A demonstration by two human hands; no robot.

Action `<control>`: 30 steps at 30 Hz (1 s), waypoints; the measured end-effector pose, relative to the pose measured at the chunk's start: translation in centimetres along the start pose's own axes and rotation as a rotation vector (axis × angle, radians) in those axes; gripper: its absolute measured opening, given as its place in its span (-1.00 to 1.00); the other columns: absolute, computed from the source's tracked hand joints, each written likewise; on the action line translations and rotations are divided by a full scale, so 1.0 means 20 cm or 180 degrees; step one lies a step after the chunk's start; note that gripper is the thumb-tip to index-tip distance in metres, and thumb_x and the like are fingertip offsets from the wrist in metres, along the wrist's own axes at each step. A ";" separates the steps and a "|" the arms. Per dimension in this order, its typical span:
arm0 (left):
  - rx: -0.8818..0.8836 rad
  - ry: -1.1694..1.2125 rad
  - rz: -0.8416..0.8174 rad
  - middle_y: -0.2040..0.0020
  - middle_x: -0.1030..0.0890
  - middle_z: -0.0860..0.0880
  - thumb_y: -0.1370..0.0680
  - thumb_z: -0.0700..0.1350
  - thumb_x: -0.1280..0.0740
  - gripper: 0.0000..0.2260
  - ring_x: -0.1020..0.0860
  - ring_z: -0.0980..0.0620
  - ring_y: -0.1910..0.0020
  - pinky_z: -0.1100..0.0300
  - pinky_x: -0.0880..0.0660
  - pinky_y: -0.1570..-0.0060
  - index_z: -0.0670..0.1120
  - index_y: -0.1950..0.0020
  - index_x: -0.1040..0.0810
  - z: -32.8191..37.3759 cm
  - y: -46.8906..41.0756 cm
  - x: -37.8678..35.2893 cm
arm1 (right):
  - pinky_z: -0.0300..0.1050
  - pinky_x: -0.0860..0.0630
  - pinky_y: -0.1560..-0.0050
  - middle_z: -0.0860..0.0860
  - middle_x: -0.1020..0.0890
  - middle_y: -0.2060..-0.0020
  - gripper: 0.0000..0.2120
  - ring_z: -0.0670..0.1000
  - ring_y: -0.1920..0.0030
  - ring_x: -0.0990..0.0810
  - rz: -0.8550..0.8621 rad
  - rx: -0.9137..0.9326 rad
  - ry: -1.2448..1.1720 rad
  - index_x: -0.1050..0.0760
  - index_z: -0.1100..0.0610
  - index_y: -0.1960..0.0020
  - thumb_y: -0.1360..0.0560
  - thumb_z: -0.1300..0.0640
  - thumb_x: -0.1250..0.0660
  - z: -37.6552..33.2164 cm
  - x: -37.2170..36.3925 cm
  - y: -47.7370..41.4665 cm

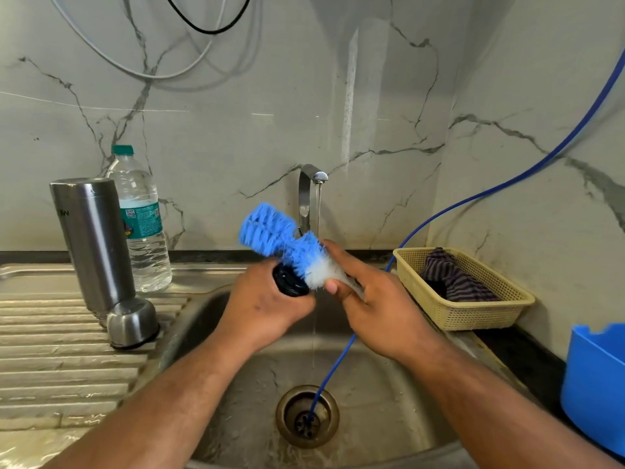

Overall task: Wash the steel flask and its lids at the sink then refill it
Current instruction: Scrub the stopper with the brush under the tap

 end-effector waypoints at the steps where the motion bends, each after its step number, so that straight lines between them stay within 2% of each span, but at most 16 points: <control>1: -0.0060 -0.0086 -0.0106 0.33 -0.63 0.14 -0.37 -0.13 -0.54 -0.83 -0.59 0.24 0.35 0.37 -0.41 0.38 0.03 0.20 -0.57 0.02 0.01 -0.04 | -0.17 -0.44 -0.40 -0.17 -0.54 -0.42 -0.43 -0.13 -0.42 -0.48 0.0083 -0.0002 -0.0028 -0.22 -0.26 -0.59 -0.66 0.06 -0.31 -0.01 0.00 -0.01; 4: -0.0179 -0.0114 -0.0256 0.22 -0.69 0.08 -0.38 -0.10 -0.55 -0.82 -0.65 0.23 0.21 0.21 -0.58 0.22 0.04 0.08 -0.62 0.03 0.03 -0.08 | -0.20 -0.43 -0.39 -0.18 -0.53 -0.42 -0.43 -0.17 -0.41 -0.48 0.0028 0.0187 -0.0074 -0.24 -0.20 -0.60 -0.66 0.06 -0.32 -0.10 -0.03 0.01; 5: -0.0158 -0.0015 -0.0166 0.19 -0.69 0.07 -0.38 -0.12 -0.56 -0.78 -0.65 0.23 0.17 0.22 -0.58 0.18 0.03 0.04 -0.63 0.01 0.02 -0.06 | -0.19 -0.44 -0.38 -0.20 -0.52 -0.43 -0.43 -0.18 -0.41 -0.48 -0.0099 0.0262 -0.0043 -0.23 -0.21 -0.61 -0.66 0.04 -0.31 -0.11 -0.05 0.02; 8: -0.0010 -0.0024 0.0055 0.27 -0.65 0.15 -0.37 -0.14 -0.56 -0.78 -0.60 0.30 0.24 0.40 -0.45 0.30 0.05 0.10 -0.59 -0.03 0.00 0.00 | -0.11 -0.47 -0.38 -0.30 -0.49 -0.42 -0.41 -0.19 -0.41 -0.48 -0.0157 0.0217 0.0167 -0.19 -0.35 -0.58 -0.66 0.01 -0.31 -0.05 -0.02 0.01; 11: -0.0087 -0.0181 -0.0081 0.33 -0.63 0.14 -0.36 -0.13 -0.54 -0.84 -0.59 0.25 0.33 0.40 -0.42 0.36 0.03 0.21 -0.57 0.01 0.01 -0.04 | -0.30 -0.40 -0.38 -0.41 -0.44 -0.33 -0.40 -0.36 -0.37 -0.40 0.0063 0.0068 -0.0062 -0.22 -0.43 -0.49 -0.64 0.08 -0.35 -0.03 0.02 -0.01; 14: -0.0219 -0.0085 -0.0344 0.21 -0.68 0.08 -0.40 -0.15 -0.56 -0.80 -0.65 0.23 0.18 0.27 -0.58 0.20 0.04 0.06 -0.63 0.02 0.03 -0.11 | -0.29 -0.42 -0.35 -0.27 -0.52 -0.40 -0.42 -0.28 -0.38 -0.47 -0.0042 0.0205 -0.0088 -0.26 -0.28 -0.57 -0.65 0.08 -0.35 -0.10 -0.03 0.01; 16: -0.0160 -0.0028 -0.0168 0.19 -0.68 0.10 -0.39 -0.15 -0.57 -0.77 -0.64 0.24 0.15 0.31 -0.56 0.19 0.04 0.03 -0.62 -0.01 0.03 -0.06 | -0.25 -0.44 -0.33 -0.25 -0.54 -0.39 -0.42 -0.23 -0.37 -0.50 -0.0196 0.0279 -0.0019 -0.25 -0.25 -0.59 -0.65 0.05 -0.34 -0.10 -0.05 0.03; 19: -0.0077 -0.0162 -0.0008 0.31 -0.62 0.21 -0.37 -0.12 -0.55 -0.79 -0.59 0.30 0.26 0.45 -0.41 0.32 0.08 0.17 -0.55 -0.03 0.00 -0.01 | -0.21 -0.42 -0.42 -0.40 -0.48 -0.38 -0.42 -0.32 -0.41 -0.43 -0.0092 0.0136 -0.0126 -0.26 -0.43 -0.50 -0.63 0.06 -0.34 -0.01 -0.02 0.02; 21: -0.0112 -0.0204 -0.0110 0.29 -0.64 0.19 -0.37 -0.08 -0.54 -0.82 -0.60 0.28 0.27 0.42 -0.43 0.30 0.08 0.17 -0.56 -0.02 0.01 -0.04 | -0.33 -0.35 -0.41 -0.53 -0.43 -0.31 -0.41 -0.42 -0.38 -0.37 0.0028 0.0075 -0.0222 -0.25 -0.49 -0.42 -0.64 0.09 -0.35 -0.02 -0.01 0.00; 23: -0.0228 -0.0136 -0.0293 0.22 -0.67 0.14 -0.38 -0.09 -0.55 -0.82 -0.63 0.26 0.19 0.34 -0.53 0.21 0.09 0.10 -0.61 0.01 0.02 -0.10 | -0.36 -0.35 -0.40 -0.44 -0.46 -0.36 -0.43 -0.39 -0.39 -0.40 0.0007 0.0130 -0.0315 -0.27 -0.36 -0.51 -0.64 0.09 -0.35 -0.07 -0.04 0.00; 25: -0.0207 0.0073 -0.0257 0.20 -0.66 0.14 -0.40 -0.14 -0.56 -0.76 -0.63 0.30 0.13 0.42 -0.51 0.19 0.13 0.07 -0.60 0.00 0.03 -0.08 | -0.31 -0.39 -0.39 -0.31 -0.50 -0.41 -0.44 -0.31 -0.41 -0.44 -0.0139 0.0231 -0.0235 -0.27 -0.24 -0.58 -0.65 0.06 -0.35 -0.11 -0.06 0.02; 27: -0.0162 -0.0028 -0.0149 0.23 -0.63 0.18 -0.40 -0.13 -0.56 -0.71 -0.60 0.33 0.14 0.44 -0.47 0.22 0.17 0.07 -0.54 -0.03 0.01 -0.03 | -0.25 -0.43 -0.38 -0.29 -0.52 -0.40 -0.43 -0.28 -0.39 -0.46 -0.0276 0.0210 -0.0119 -0.26 -0.26 -0.58 -0.65 0.04 -0.34 -0.09 -0.06 0.03; 30: -0.0151 -0.0155 -0.0215 0.28 -0.63 0.19 -0.40 -0.15 -0.54 -0.79 -0.59 0.27 0.27 0.40 -0.43 0.31 0.08 0.17 -0.55 -0.03 0.01 -0.02 | -0.23 -0.43 -0.40 -0.40 -0.50 -0.35 -0.43 -0.35 -0.36 -0.44 -0.0151 -0.0002 -0.0099 -0.26 -0.31 -0.55 -0.64 0.04 -0.34 -0.03 -0.03 0.02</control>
Point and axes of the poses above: each hand's wrist, its own y-axis away from the middle knuckle, its own x-axis out of the back of the hand, z = x × y, the point moved 9 cm from there along -y, towards the middle knuckle
